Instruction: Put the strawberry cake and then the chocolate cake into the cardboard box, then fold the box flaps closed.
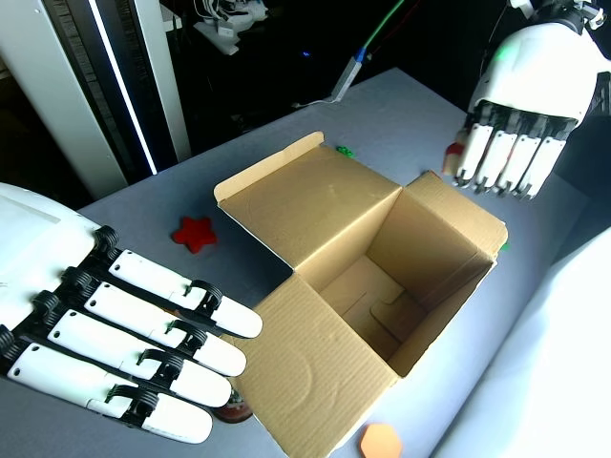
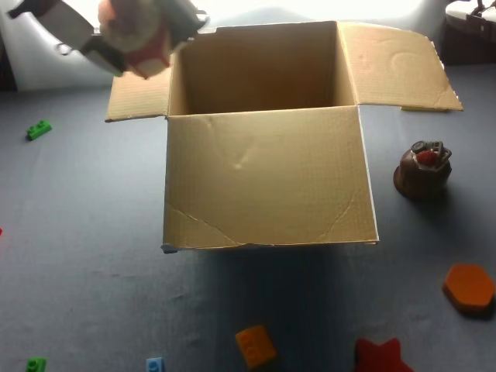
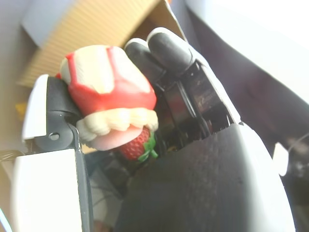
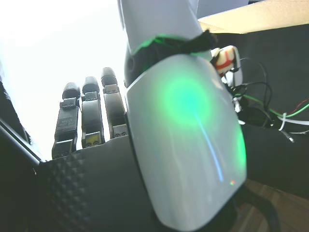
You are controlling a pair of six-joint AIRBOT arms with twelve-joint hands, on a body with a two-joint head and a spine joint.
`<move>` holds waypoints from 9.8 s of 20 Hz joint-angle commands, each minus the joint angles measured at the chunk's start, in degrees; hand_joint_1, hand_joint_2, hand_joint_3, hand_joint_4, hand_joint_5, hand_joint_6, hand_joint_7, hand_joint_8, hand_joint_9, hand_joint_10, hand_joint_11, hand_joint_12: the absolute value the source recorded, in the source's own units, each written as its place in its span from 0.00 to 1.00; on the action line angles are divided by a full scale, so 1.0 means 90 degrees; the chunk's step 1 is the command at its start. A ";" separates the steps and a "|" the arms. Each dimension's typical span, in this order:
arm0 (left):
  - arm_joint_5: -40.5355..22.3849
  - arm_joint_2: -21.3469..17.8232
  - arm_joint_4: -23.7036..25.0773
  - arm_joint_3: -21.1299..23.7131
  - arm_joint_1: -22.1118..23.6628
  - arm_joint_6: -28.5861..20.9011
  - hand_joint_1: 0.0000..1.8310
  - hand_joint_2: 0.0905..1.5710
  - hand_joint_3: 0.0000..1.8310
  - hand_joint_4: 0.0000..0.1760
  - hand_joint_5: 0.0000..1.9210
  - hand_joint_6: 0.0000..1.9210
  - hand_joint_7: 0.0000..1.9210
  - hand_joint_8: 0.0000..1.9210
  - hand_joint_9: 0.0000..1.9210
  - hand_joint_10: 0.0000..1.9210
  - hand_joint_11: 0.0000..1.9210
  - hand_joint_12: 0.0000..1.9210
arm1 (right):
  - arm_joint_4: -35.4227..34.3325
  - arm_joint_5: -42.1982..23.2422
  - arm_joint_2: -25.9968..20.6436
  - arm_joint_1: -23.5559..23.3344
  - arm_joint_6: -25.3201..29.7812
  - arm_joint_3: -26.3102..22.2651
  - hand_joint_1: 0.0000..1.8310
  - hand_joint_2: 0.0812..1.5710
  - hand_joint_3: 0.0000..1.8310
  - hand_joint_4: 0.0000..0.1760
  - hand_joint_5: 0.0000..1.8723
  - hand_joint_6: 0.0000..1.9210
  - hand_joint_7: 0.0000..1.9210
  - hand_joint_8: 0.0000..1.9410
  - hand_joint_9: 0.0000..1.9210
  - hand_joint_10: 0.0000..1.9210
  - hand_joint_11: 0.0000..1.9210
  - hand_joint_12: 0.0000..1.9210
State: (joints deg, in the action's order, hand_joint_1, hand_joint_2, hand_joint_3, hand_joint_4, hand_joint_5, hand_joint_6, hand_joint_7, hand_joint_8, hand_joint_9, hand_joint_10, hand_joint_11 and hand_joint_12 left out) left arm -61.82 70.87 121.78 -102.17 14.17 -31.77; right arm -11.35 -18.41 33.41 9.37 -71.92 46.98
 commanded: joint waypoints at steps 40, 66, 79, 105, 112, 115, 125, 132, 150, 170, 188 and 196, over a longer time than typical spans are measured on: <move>0.0584 0.1316 -0.0344 -0.0866 -0.0469 0.0490 0.45 0.65 0.00 0.20 0.08 0.00 0.09 0.00 0.14 0.00 0.00 0.50 | -0.1242 -0.0372 0.0134 0.0005 -0.0171 0.0300 0.65 0.60 0.00 0.00 0.03 0.00 0.05 0.00 0.03 0.00 0.00 0.00; 0.0138 -0.0916 0.0056 -0.0311 -0.0560 0.0079 0.00 0.78 0.00 0.00 0.04 0.00 0.05 0.00 0.05 0.00 0.00 0.29 | -0.3764 -0.0344 0.2009 0.1071 0.0098 0.1744 0.65 0.58 0.00 0.00 0.04 0.00 0.06 0.00 0.03 0.00 0.00 0.11; 0.0239 -0.1935 -0.0510 0.0545 -0.1698 0.0172 0.00 0.78 0.00 0.00 0.03 0.00 0.05 0.00 0.06 0.00 0.00 0.28 | -0.3767 -0.0595 0.2746 0.1384 0.0186 0.2352 0.67 0.56 0.00 0.00 0.03 0.00 0.06 0.00 0.04 0.00 0.00 0.14; 0.0799 -0.2413 -0.3470 0.1728 -0.3787 0.0840 0.00 0.77 0.00 0.00 0.04 0.00 0.06 0.00 0.07 0.00 0.00 0.33 | -0.3768 -0.0749 0.3069 0.1460 0.0185 0.2743 0.74 0.73 0.00 0.00 0.50 0.49 0.49 0.60 0.35 0.81 0.20 1.00; 0.0854 -0.2161 -0.3669 0.1303 -0.3862 0.0917 0.00 0.77 0.00 0.00 0.04 0.00 0.06 0.00 0.06 0.00 0.00 0.30 | -0.3768 -0.0724 0.2561 0.1459 0.0155 0.2499 0.73 0.73 0.00 0.00 0.48 0.52 0.49 0.59 0.35 0.81 0.17 1.00; 0.0855 -0.2098 -0.3995 0.1201 -0.4180 0.1023 0.00 0.77 0.00 0.00 0.06 0.00 0.07 0.00 0.07 0.00 0.00 0.29 | -0.3768 -0.0828 0.2290 0.1392 0.0093 0.2457 0.74 0.73 0.00 0.00 0.48 0.53 0.50 0.58 0.36 0.80 0.17 1.00; 0.0861 -0.1844 -0.4049 0.0797 -0.4220 0.1187 0.00 0.78 0.00 0.00 0.05 0.00 0.05 0.00 0.04 0.00 0.00 0.25 | -0.3589 -0.1506 0.1471 0.0823 -0.0274 0.2339 0.65 0.74 0.00 0.00 0.45 0.60 0.46 0.66 0.31 0.73 0.14 1.00; 0.0870 -0.1829 -0.4065 0.0870 -0.4284 0.1189 0.00 0.78 0.00 0.00 0.05 0.00 0.06 0.00 0.06 0.00 0.00 0.28 | -0.1445 -0.2829 0.1257 0.0209 0.0441 0.1679 0.65 0.74 0.00 0.00 0.45 0.59 0.46 0.66 0.32 0.75 0.14 1.00; 0.0992 -0.1773 -0.4228 0.0879 -0.4228 0.1232 0.00 0.79 0.00 0.00 0.04 0.00 0.05 0.00 0.06 0.00 0.00 0.29 | 0.0918 -0.4321 0.2641 0.0126 0.1634 0.2122 0.65 0.74 0.00 0.00 0.44 0.59 0.45 0.67 0.32 0.74 0.13 1.00; 0.1116 -0.1708 -0.4227 0.0868 -0.4041 0.1207 0.00 0.78 0.00 0.00 0.04 0.00 0.05 0.00 0.06 0.00 0.00 0.30 | 0.1619 -0.4607 0.4018 0.0577 0.1811 0.3061 0.65 0.74 0.00 0.00 0.45 0.57 0.45 0.68 0.31 0.75 0.14 1.00; 0.1201 -0.1644 -0.4543 0.0683 -0.3429 0.1262 0.00 0.78 0.00 0.00 0.05 0.00 0.07 0.00 0.07 0.00 0.00 0.31 | 0.1020 -0.4113 0.3530 0.0569 0.1780 0.2813 0.32 0.62 0.00 0.00 0.05 0.00 0.11 0.00 0.09 0.06 0.00 0.54; 0.1172 -0.1629 -0.4215 0.0633 -0.3072 0.1204 0.00 0.79 0.00 0.00 0.05 0.00 0.07 0.00 0.08 0.00 0.00 0.33 | -0.1471 -0.3087 0.2170 0.0702 0.0625 0.2033 0.17 0.65 0.01 0.00 0.06 0.00 0.10 0.00 0.09 0.04 0.00 0.51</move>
State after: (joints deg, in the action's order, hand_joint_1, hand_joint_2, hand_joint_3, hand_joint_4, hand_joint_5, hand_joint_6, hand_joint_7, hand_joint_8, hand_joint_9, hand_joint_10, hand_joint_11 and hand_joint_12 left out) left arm -50.52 56.31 89.01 -96.05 -13.74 -20.86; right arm -25.98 -39.94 53.34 16.51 -67.07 65.08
